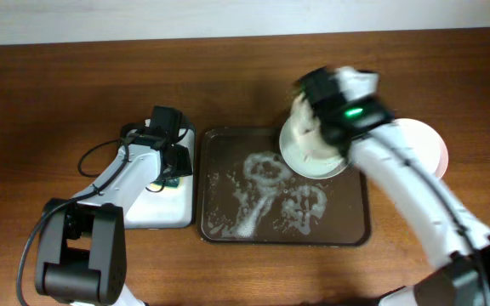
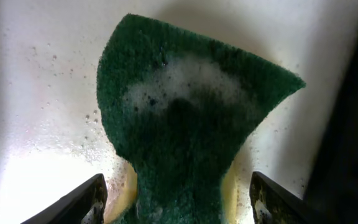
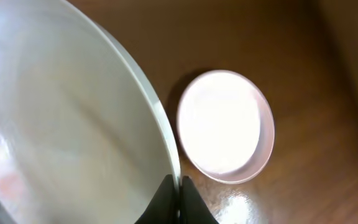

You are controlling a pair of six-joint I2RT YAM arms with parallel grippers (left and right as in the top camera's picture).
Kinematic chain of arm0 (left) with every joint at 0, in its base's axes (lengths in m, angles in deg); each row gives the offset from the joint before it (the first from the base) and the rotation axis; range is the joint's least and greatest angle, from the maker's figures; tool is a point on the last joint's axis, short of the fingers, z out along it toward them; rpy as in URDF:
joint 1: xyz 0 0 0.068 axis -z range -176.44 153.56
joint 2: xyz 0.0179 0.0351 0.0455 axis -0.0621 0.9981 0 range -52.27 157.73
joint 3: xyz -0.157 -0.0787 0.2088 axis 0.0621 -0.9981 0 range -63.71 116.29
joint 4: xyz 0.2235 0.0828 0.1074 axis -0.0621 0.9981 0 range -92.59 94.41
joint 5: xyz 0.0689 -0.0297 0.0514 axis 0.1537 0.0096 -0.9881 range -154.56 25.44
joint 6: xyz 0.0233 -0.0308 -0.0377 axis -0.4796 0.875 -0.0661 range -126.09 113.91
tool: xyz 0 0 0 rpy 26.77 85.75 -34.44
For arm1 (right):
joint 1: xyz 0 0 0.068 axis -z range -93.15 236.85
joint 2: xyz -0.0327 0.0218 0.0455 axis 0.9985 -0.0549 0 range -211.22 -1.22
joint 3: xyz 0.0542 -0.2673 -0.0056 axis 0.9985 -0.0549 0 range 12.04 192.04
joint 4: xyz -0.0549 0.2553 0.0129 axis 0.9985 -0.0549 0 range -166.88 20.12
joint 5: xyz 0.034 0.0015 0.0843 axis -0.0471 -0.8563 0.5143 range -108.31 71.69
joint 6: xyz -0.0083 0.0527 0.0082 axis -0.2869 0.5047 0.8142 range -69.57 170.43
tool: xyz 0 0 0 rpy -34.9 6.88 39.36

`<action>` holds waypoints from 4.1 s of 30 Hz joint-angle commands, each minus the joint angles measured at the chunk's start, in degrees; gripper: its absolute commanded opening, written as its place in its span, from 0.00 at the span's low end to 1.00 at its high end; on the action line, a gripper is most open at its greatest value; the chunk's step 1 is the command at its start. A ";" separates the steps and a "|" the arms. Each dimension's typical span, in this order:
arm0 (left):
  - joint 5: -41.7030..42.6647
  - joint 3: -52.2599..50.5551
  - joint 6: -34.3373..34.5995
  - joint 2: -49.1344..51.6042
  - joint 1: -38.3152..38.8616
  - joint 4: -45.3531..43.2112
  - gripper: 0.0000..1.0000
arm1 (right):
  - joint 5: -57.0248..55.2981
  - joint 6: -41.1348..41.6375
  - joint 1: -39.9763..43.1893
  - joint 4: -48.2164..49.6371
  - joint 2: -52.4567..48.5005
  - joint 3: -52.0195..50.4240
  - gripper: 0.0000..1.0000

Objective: Clean dirty plates on tray and stack at the side

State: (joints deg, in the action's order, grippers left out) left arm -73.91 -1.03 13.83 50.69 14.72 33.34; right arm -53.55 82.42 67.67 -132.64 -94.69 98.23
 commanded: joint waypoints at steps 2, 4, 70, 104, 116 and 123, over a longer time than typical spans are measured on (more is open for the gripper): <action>0.39 -0.46 -0.31 0.96 -0.24 -0.11 0.72 | 19.85 0.85 19.04 -0.94 1.53 0.79 0.04; 0.39 -0.46 -0.31 0.96 -0.24 -0.11 0.72 | 24.76 0.63 26.73 -0.83 0.66 0.04 0.04; 0.57 -0.46 -0.31 0.96 -0.24 -0.07 0.74 | 55.21 -21.68 11.91 4.42 -22.71 -6.49 0.04; -6.10 -0.63 -1.60 0.48 -0.24 -12.41 0.12 | 55.17 -20.98 9.05 4.42 -22.73 -6.49 0.04; 0.13 -0.83 -1.57 -1.29 -0.20 1.97 0.70 | 55.19 -20.98 9.05 4.33 -22.73 -6.49 0.04; 0.13 -4.24 -1.55 -1.20 -0.20 -1.46 0.66 | 55.19 -20.98 9.05 4.20 -22.73 -6.49 0.04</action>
State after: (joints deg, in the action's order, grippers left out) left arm -74.56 -2.85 12.93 50.32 14.72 33.60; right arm 0.89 61.02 77.22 -128.22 -117.33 92.27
